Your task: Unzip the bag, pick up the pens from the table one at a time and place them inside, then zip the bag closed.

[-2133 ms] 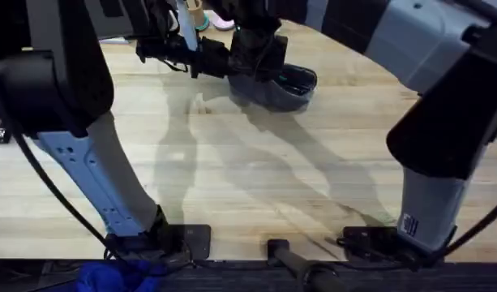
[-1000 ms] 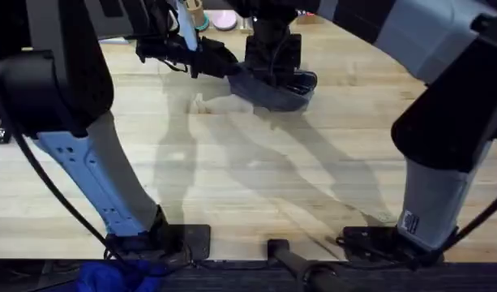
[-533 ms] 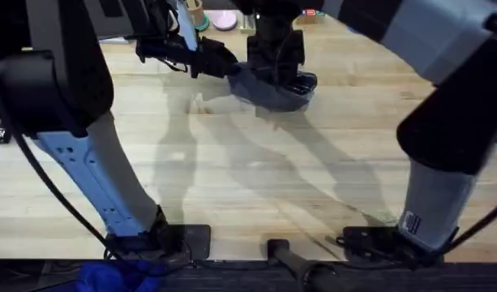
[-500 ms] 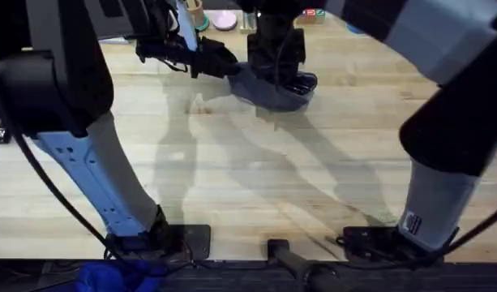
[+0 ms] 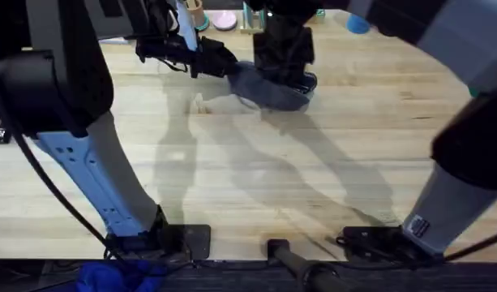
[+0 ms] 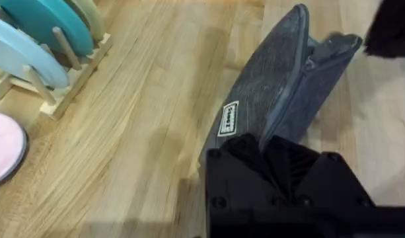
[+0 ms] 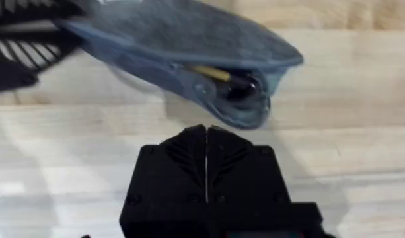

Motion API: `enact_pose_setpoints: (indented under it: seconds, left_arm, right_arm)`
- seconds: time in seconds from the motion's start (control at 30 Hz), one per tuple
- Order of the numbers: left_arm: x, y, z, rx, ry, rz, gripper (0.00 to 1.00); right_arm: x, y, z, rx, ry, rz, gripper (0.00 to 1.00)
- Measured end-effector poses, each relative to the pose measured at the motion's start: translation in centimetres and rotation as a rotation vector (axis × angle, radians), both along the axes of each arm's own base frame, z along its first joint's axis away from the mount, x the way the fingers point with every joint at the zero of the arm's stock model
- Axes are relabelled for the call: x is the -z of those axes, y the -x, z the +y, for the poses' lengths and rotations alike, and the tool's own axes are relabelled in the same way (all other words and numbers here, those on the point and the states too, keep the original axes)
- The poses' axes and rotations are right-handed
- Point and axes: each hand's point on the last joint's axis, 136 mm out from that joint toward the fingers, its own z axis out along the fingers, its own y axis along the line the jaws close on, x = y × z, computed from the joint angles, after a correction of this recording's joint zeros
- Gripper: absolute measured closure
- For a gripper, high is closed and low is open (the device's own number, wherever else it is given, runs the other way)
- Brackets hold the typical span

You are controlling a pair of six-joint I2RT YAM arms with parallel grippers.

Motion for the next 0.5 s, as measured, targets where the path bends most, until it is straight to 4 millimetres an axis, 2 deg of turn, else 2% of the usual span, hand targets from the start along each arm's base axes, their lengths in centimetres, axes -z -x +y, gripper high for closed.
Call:
enact_pose_setpoints:
  seconds: [0.2, 0.4, 0.5]
  left_arm:
    - [0.0, 0.0, 0.0, 0.0, -0.001, 0.0, 0.96]
    - [0.0, 0.0, 0.0, 0.0, -0.001, 0.0, 0.96]
    - [0.0, 0.0, 0.0, 0.0, -0.001, 0.0, 0.96]
  right_arm:
    - [-0.6, 0.4, -1.4, 0.019, -0.024, -0.02, 0.972]
    - [0.5, 0.4, -2.7, 0.015, -0.041, 0.016, 0.971]
    - [0.5, 0.4, -2.7, 0.009, -0.044, 0.016, 0.971]
